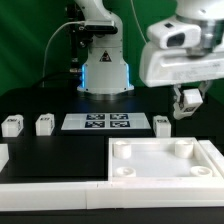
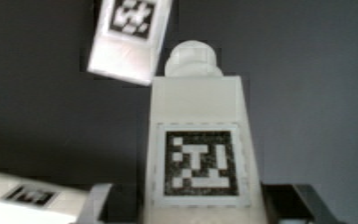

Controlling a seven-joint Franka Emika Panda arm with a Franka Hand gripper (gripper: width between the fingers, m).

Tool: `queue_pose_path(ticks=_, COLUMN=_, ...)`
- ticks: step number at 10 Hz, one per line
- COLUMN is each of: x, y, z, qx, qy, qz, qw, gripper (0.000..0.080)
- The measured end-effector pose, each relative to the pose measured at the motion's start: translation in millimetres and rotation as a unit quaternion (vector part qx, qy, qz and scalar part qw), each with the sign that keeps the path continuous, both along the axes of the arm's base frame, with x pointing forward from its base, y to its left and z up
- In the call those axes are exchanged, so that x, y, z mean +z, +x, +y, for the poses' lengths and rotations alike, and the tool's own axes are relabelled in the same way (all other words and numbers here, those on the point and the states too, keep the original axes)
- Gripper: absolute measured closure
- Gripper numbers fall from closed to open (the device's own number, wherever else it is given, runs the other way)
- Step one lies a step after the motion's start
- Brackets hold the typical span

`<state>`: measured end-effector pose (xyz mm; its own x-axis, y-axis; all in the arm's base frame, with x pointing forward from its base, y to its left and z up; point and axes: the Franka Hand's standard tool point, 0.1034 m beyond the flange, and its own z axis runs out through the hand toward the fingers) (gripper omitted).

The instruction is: Assemble one leg

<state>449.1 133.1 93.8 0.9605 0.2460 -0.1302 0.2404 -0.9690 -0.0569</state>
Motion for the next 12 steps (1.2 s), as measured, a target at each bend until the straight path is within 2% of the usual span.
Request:
queue_pose_path(ticks=1, x=4.3, y=6.3, z=-6.2, qx=0.000, qy=0.007, qz=-0.035, qw=0.999, gripper=0.0506)
queue_pose_path(ticks=2, x=1.5, y=7.7, z=-3.3, qx=0.000, qy=0.017, qz=-0.082, qw=0.996, gripper=0.0506)
queue_pose_path(ticks=3, x=-1.6, y=1.6, z=-4.3, qx=0.002, qy=0.016, qz=-0.078, qw=0.997, gripper=0.0506)
queue_pose_path(ticks=6, x=-1.9, y=2.8, z=-5.5, qx=0.002, qy=0.016, qz=-0.077, qw=0.997, gripper=0.0506)
queue_pose_path(ticks=7, x=-1.8, y=7.2, z=-12.7, qx=0.019, qy=0.017, qz=-0.078, qw=0.997, gripper=0.0506)
queue_pose_path(ticks=10, x=19.0, y=41.2, z=-28.3, qx=0.022, qy=0.016, qz=-0.074, qw=0.997, gripper=0.0506)
queue_pose_path(ticks=12, x=26.8, y=64.6, z=-35.3, qx=0.023, qy=0.019, qz=-0.076, qw=0.997, gripper=0.0506)
